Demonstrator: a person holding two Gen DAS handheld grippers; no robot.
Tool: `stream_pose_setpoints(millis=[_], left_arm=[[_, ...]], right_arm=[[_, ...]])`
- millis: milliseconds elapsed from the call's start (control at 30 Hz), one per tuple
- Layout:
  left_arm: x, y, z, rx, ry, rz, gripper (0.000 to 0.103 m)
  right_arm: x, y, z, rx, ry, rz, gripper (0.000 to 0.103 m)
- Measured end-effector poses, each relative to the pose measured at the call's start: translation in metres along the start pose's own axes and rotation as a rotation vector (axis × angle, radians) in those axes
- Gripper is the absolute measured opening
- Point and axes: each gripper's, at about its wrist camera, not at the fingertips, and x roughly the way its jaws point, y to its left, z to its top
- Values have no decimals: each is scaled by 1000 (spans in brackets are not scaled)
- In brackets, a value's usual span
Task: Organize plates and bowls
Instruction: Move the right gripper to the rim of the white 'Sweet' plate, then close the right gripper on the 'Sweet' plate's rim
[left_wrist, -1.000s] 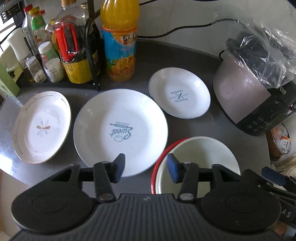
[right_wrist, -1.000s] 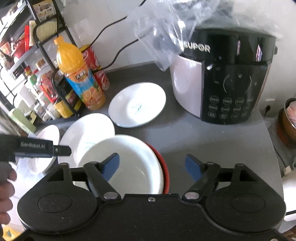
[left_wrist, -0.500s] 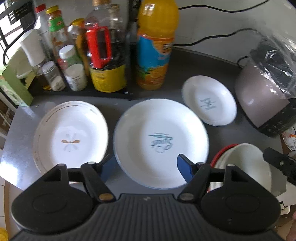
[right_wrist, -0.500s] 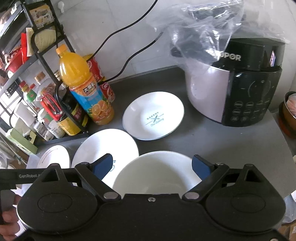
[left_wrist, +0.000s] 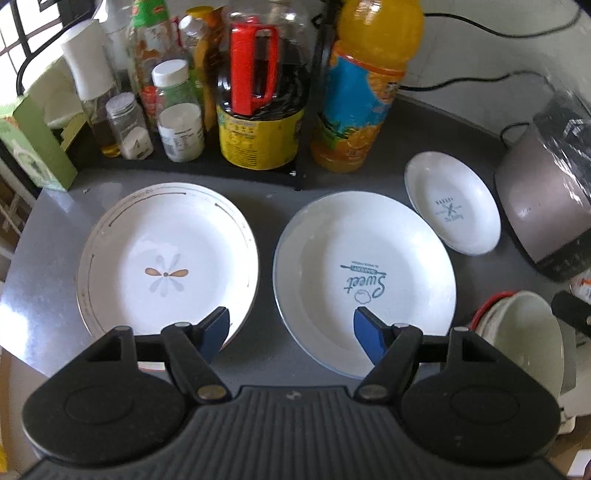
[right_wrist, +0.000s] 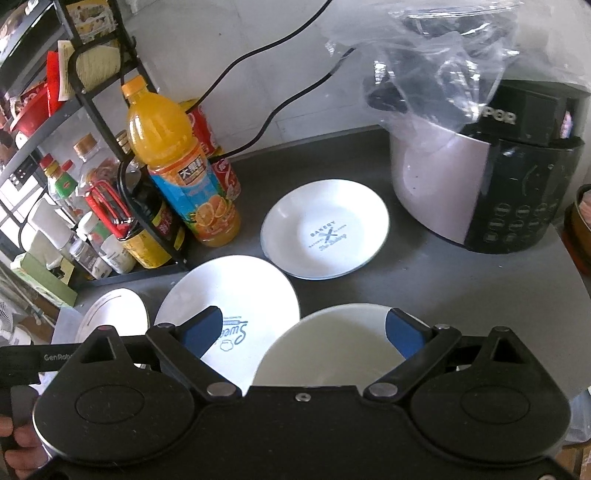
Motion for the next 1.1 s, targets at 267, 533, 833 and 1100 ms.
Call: stream_pose_setpoints(millis=[267,533,833,1100], left_arm=[[17,15,6,-104,19,-28,65],[44,30,2,-229,111,-32,42],[65,30,2,-287,136,-18,37],[82,25,2,-302,160,9,33]], right_arm=[[27,13,22,-34,43,44,87],[70,15,37,-40,158,83,77],[107,14,42,-48,276,98,71],[139,6,45,-20,373,88,63]])
